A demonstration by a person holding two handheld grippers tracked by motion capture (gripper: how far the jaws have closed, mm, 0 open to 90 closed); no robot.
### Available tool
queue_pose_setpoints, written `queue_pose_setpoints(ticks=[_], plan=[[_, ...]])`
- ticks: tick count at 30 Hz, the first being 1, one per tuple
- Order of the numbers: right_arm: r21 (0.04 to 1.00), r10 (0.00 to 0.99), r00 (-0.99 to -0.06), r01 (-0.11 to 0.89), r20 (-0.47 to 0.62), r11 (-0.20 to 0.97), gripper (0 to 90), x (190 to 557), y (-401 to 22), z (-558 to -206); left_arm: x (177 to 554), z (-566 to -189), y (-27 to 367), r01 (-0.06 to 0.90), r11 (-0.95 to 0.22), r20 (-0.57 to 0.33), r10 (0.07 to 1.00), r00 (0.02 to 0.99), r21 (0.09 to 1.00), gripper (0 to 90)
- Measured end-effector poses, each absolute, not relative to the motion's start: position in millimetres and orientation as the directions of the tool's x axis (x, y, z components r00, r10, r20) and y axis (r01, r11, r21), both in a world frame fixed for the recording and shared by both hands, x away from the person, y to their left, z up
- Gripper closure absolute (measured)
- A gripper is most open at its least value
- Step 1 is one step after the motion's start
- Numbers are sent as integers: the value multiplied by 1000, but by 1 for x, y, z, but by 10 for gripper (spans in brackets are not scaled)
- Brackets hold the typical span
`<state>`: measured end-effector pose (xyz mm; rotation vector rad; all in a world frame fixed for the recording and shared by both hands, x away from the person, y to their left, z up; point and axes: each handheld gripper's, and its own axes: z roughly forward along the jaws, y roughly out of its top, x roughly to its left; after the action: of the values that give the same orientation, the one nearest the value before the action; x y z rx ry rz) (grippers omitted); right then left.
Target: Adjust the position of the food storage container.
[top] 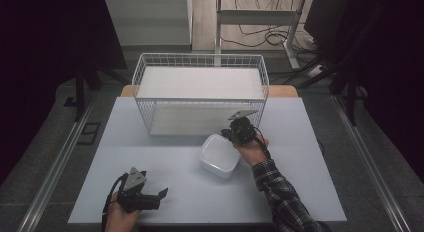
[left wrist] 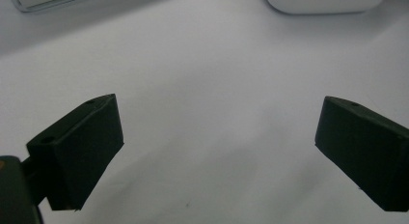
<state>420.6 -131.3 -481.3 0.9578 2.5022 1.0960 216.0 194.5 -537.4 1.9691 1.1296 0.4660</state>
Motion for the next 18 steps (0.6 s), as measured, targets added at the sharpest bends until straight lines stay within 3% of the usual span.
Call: queue_pose_setpoints(ticks=[9, 13, 18], plan=[[718, 533, -844, 409, 64, 563, 889, 391, -103, -483, 216, -537, 193, 566, -260, -106, 840, 532, 783, 40], [734, 541, -841, 377, 16, 564, 877, 386, -109, -477, 216, -536, 193, 571, -254, -117, 838, 532, 781, 44], [760, 603, -796, 424, 53, 492, 876, 389, -146, -469, 218, -534, 190, 582, -243, -146, 829, 540, 776, 57]])
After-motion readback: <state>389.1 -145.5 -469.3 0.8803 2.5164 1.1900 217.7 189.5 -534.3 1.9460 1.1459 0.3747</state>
